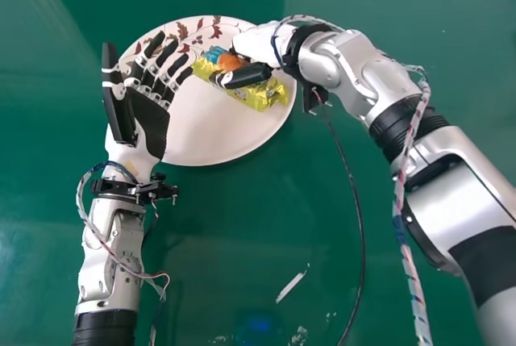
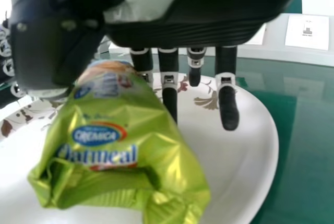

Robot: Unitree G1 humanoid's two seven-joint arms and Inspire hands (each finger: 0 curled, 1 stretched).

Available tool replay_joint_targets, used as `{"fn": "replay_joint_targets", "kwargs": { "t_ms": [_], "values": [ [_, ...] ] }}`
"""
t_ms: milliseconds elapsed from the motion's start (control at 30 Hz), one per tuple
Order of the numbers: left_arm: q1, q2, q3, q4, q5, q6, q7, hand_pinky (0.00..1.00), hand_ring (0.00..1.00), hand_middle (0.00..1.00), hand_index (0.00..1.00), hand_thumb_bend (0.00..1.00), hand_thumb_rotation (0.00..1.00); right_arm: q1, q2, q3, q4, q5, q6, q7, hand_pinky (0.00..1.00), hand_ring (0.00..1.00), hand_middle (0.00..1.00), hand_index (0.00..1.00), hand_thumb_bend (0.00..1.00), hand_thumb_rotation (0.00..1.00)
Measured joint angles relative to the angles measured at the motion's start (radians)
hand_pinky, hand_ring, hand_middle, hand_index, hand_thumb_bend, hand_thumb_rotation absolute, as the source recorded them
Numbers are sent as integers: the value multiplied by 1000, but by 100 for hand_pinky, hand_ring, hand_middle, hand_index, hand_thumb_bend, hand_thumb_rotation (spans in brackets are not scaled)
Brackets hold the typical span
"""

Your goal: Pick up biscuit and place it in the plate

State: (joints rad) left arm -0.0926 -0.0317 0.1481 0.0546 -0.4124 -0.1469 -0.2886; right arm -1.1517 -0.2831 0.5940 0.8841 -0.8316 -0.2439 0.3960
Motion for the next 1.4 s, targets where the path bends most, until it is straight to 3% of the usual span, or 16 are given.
{"fn": "replay_joint_targets", "kwargs": {
  "t_ms": [167,333,467,1067,1400],
  "values": [
    [0,0,0,0,1,0,1,85,84,89,88,100,65,-9,8,22,25,-16,-6,-31,24,37,51,53,49,0],
    [0,-1,0,1,1,-8,0,85,84,88,88,100,64,-14,15,46,47,-36,-10,-73,24,44,47,51,50,0],
    [0,-1,-1,1,4,-12,1,86,85,89,89,99,65,-16,20,59,73,-42,-15,-113,24,41,49,52,50,0],
    [0,-8,-3,-3,8,-12,7,90,86,90,89,99,65,-36,59,113,165,-73,-16,-241,24,44,48,50,50,0],
    [0,-14,-2,-2,5,-16,7,89,86,90,90,98,65,-39,67,115,181,-73,-12,-256,28,45,51,47,50,0]
  ]
}}
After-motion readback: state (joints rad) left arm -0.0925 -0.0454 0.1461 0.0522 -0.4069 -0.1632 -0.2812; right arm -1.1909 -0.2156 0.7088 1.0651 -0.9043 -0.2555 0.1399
